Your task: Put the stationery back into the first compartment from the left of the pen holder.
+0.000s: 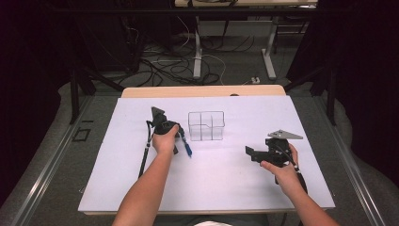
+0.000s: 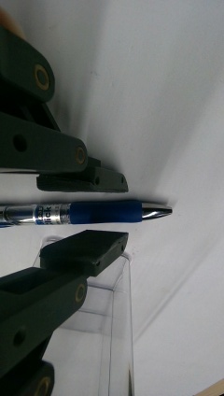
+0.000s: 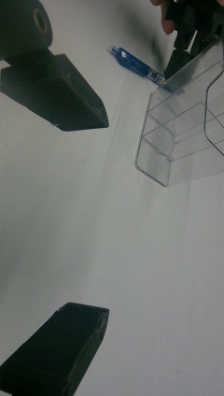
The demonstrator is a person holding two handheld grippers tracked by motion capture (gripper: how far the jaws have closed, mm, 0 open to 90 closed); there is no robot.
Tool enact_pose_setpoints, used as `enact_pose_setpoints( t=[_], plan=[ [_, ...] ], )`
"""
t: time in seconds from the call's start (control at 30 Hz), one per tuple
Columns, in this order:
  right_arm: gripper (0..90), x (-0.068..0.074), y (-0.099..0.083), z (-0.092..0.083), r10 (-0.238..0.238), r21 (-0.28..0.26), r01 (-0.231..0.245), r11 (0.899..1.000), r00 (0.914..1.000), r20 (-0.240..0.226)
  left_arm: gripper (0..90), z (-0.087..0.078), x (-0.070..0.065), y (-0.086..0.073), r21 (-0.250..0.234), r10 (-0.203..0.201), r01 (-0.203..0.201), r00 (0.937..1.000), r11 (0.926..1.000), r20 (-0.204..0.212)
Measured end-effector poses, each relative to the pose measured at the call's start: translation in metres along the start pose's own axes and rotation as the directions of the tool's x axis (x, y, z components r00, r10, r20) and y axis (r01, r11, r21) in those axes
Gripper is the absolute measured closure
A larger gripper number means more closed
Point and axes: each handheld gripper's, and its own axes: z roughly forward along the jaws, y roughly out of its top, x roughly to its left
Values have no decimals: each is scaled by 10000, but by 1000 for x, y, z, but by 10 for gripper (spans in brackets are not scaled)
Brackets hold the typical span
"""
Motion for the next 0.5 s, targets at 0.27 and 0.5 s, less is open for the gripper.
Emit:
enact_pose_setpoints(
  t=[0.27,0.5],
  plan=[
    [79,0,0,0,40,1,-40,10000,10000,6,730,2,1,1,-13,-213,213,9997,9998,113],
    [80,0,0,0,4,10,-4,10000,10000,1,745,2,0,1,-36,-357,357,9993,9994,58]
  ],
)
